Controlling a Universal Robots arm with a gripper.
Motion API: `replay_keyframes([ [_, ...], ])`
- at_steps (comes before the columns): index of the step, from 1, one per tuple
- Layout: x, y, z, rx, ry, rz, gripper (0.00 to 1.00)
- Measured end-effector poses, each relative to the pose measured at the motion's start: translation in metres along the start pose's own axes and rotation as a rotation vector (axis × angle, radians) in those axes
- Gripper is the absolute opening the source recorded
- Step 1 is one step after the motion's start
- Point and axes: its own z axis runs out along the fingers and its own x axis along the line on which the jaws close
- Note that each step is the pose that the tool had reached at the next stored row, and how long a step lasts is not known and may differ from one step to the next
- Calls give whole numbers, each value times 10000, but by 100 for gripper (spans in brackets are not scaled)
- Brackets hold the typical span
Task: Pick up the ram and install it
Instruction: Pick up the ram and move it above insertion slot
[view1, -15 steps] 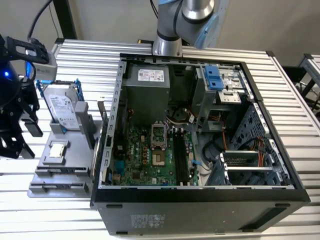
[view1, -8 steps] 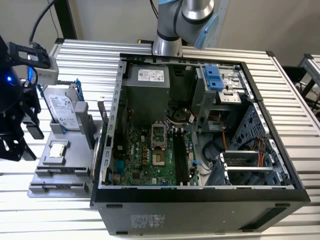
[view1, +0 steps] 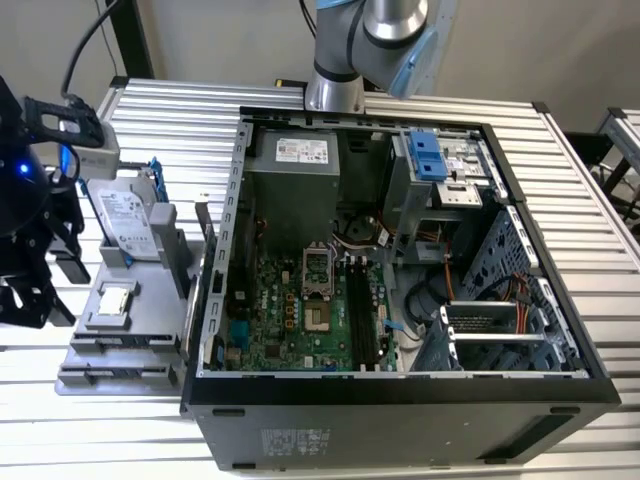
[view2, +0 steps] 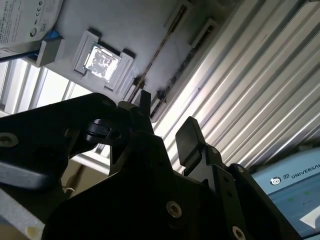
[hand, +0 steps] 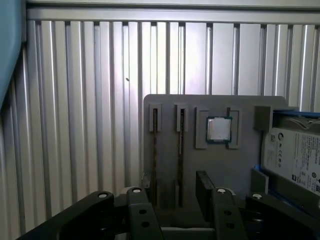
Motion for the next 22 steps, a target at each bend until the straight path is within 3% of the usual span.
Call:
replay_keyframes([
  [22,9,25,249,39,-1,-1,100],
])
